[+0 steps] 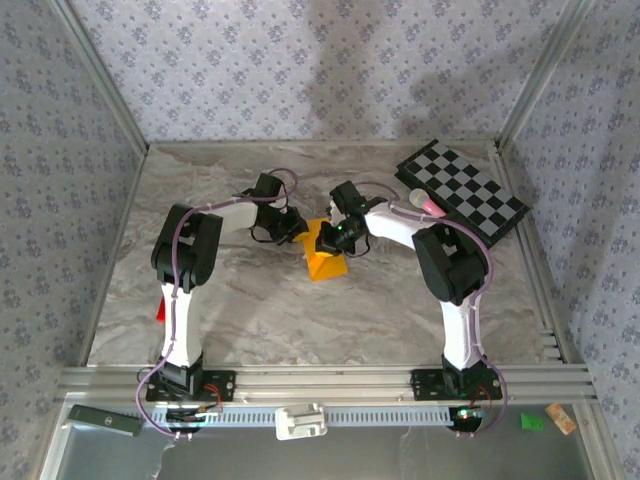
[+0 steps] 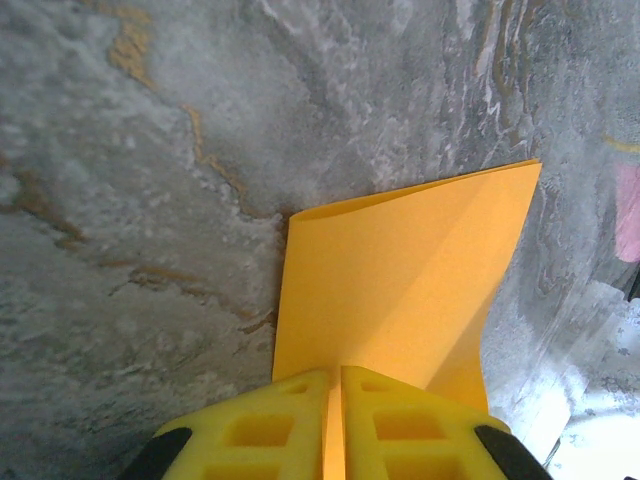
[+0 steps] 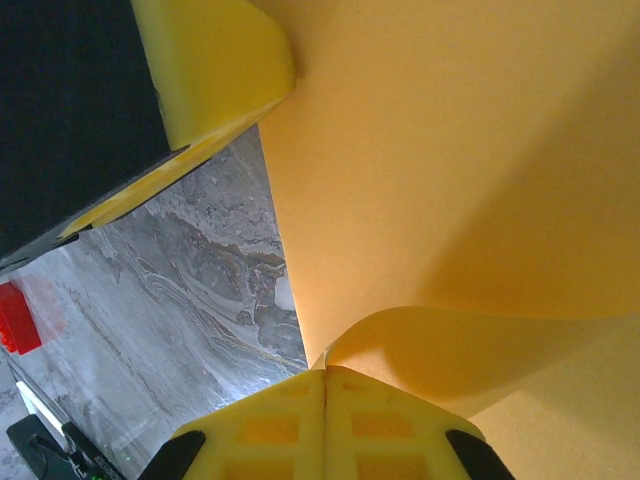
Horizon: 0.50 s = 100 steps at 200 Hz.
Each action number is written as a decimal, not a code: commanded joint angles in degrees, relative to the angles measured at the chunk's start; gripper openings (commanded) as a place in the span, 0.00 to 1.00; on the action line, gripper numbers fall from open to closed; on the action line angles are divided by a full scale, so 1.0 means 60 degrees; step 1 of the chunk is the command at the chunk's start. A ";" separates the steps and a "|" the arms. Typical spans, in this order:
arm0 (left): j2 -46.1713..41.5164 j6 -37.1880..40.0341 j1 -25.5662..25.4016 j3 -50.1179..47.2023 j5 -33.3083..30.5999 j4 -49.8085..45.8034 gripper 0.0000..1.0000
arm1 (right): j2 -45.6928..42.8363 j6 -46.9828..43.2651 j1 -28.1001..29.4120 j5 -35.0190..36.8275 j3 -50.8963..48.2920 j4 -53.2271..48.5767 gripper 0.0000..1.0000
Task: Fold a paper plane with a square sheet of paper (pick it up from the middle)
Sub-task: Fold the triangle a second time at the center of the table.
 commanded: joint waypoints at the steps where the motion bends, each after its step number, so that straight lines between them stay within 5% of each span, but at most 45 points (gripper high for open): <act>1: 0.0453 0.0008 -0.0143 -0.0270 -0.0251 -0.0432 0.13 | 0.0277 0.0149 0.0012 0.0160 0.0079 -0.0008 0.02; 100: 0.0453 -0.0022 -0.0143 -0.0240 -0.0251 -0.0441 0.13 | 0.0481 0.0332 -0.0052 0.0318 0.0082 -0.0066 0.02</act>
